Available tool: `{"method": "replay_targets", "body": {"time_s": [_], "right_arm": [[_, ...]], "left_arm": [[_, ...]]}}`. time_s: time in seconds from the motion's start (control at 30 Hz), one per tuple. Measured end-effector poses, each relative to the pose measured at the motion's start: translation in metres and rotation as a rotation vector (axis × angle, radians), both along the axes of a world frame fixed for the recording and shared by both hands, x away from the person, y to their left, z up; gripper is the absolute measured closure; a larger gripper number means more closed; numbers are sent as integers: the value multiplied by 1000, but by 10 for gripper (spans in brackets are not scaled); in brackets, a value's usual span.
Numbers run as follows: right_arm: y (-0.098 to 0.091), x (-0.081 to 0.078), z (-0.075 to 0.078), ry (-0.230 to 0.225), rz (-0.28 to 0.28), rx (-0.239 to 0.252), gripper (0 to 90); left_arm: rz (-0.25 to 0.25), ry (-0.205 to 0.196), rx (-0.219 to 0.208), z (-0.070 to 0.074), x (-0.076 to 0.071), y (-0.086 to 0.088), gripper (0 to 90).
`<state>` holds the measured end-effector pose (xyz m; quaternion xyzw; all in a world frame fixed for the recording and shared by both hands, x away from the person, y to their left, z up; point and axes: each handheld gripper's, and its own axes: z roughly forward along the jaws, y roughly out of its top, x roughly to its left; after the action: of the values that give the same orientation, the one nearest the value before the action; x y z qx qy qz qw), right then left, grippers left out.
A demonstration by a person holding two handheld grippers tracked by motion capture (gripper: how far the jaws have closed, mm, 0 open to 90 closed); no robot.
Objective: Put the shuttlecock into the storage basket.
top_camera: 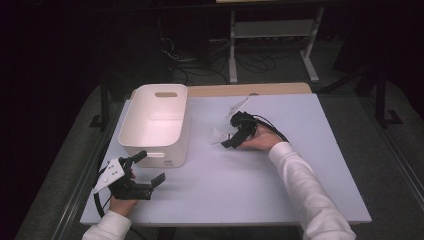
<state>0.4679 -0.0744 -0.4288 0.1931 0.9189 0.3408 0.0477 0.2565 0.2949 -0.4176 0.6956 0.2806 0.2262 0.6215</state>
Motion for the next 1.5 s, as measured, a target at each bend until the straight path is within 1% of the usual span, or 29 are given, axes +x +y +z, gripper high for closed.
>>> {"method": "replay_targets", "body": {"time_s": [0.03,0.07,0.1,0.13,0.17,0.23,0.27,0.3,0.37,0.4,0.43,0.57,0.67,0.7,0.9,0.93,0.97,1.03,1.07,1.13,1.2,1.33,1.5], "right_arm": [[0,2,-2,-5,2,-7,21],[-1,3,-2,1,9,-10,79],[-2,4,-2,-3,25,-10,131],[-3,4,-2,4,30,-6,131],[-3,5,-3,4,24,-3,134],[-3,5,-4,21,9,-20,161],[-4,6,-4,15,16,-25,173],[-4,7,-4,16,13,-33,186],[-5,9,-4,19,16,-32,235],[-6,11,-5,1,36,-22,257],[-6,11,-4,-8,33,-28,279],[-5,13,-6,-7,49,-46,352],[-5,14,-6,7,69,-41,394],[-5,13,-5,1,67,-53,409],[-3,12,-7,-6,103,-65,496],[-3,11,-7,-9,102,-62,516],[-3,11,-7,-7,110,-63,542],[-2,11,-8,-16,133,-64,586],[-2,10,-8,-15,131,-71,623],[-3,10,-7,-7,142,-67,633],[-3,9,-7,-19,154,-72,637],[-2,8,-6,-14,162,-72,639],[-2,6,-2,-21,173,-65,641]], "left_arm": [[1,0,-2,0,0,0,0],[2,0,0,0,0,0,0],[2,0,0,0,0,0,0],[3,1,-1,0,0,0,0],[3,2,-1,0,0,0,0],[4,0,-1,0,0,0,0],[5,3,1,0,0,0,0],[5,2,1,0,0,0,0],[6,3,2,0,-1,0,0],[6,2,-2,0,-1,0,0],[6,2,-3,0,-1,0,0],[8,4,-10,0,-1,0,0],[7,2,-14,0,-1,1,0],[7,2,-13,0,-1,1,0],[5,1,-10,0,-2,1,0],[4,1,-12,0,-2,1,0],[4,0,-14,0,-2,1,0],[4,-1,-13,0,-2,1,0],[4,-3,-13,0,-2,1,0],[5,-3,-12,0,-2,1,0],[3,-3,-14,0,-2,1,0],[3,-2,-16,0,-2,1,0],[2,-2,-14,0,-2,1,0]]}}
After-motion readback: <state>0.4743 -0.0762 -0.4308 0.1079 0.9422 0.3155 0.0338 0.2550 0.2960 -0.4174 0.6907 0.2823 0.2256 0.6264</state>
